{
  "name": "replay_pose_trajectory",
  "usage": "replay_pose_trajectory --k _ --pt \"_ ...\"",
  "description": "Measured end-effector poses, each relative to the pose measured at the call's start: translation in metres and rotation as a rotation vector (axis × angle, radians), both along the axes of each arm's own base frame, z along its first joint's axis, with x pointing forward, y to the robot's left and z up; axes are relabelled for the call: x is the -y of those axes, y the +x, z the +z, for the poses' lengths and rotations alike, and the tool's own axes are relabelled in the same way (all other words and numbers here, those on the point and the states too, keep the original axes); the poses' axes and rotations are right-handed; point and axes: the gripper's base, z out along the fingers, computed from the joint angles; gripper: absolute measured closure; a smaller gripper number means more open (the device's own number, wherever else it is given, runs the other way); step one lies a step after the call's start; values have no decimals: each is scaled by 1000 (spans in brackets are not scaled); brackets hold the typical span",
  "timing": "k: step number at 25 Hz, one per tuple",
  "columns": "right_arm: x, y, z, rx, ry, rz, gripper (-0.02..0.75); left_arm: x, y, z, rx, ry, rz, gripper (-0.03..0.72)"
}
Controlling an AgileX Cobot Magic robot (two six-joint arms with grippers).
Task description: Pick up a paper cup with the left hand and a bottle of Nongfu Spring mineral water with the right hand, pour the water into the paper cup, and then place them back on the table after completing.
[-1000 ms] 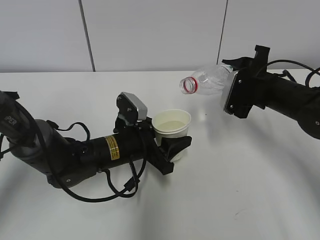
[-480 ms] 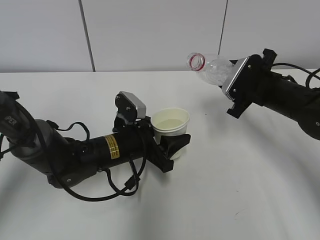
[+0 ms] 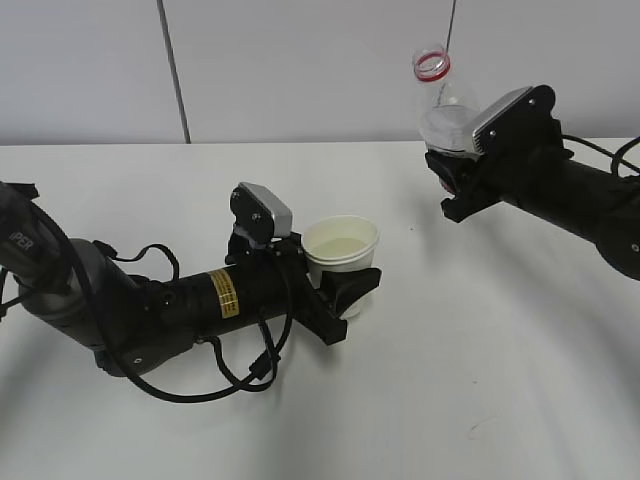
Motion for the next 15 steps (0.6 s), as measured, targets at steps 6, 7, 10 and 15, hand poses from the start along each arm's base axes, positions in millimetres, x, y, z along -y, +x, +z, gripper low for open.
replay_pose_trajectory --k 6,7,10,15 --pt "0 0 0 -105 253 -52 326 0 0 0 0 0 0 285" --pt "0 0 0 -119 286 -59 326 0 0 0 0 0 0 285" --pt "0 0 0 -158 379 -78 326 -1 1 0 0 0 3 285" --pt "0 0 -1 -202 472 -100 327 -9 7 2 5 0 25 285"
